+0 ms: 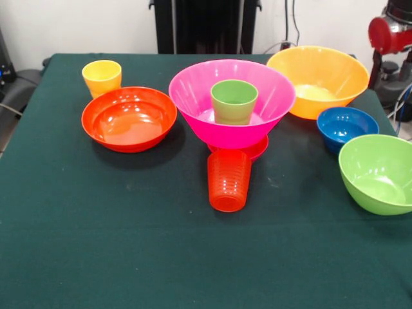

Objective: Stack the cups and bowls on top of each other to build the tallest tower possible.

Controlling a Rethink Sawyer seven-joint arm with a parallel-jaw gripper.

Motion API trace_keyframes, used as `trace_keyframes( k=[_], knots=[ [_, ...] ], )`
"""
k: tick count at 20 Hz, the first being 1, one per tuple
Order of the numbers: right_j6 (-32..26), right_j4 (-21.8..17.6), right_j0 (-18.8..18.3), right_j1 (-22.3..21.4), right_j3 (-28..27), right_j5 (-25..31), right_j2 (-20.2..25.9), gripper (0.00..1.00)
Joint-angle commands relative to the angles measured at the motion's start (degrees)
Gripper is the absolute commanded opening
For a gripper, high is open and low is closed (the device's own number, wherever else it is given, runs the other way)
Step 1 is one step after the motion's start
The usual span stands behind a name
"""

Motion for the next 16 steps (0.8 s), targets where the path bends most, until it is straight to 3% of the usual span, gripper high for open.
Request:
trace_keyframes(
  k=[1, 16],
  knots=[
    [1.3, -6.5, 1.5, 2.8, -3.7, -1.6, -4.0, 1.0],
    [3.0, -8.2, 3.9, 5.8, -5.9, -4.5, -5.6, 1.0]
  ],
)
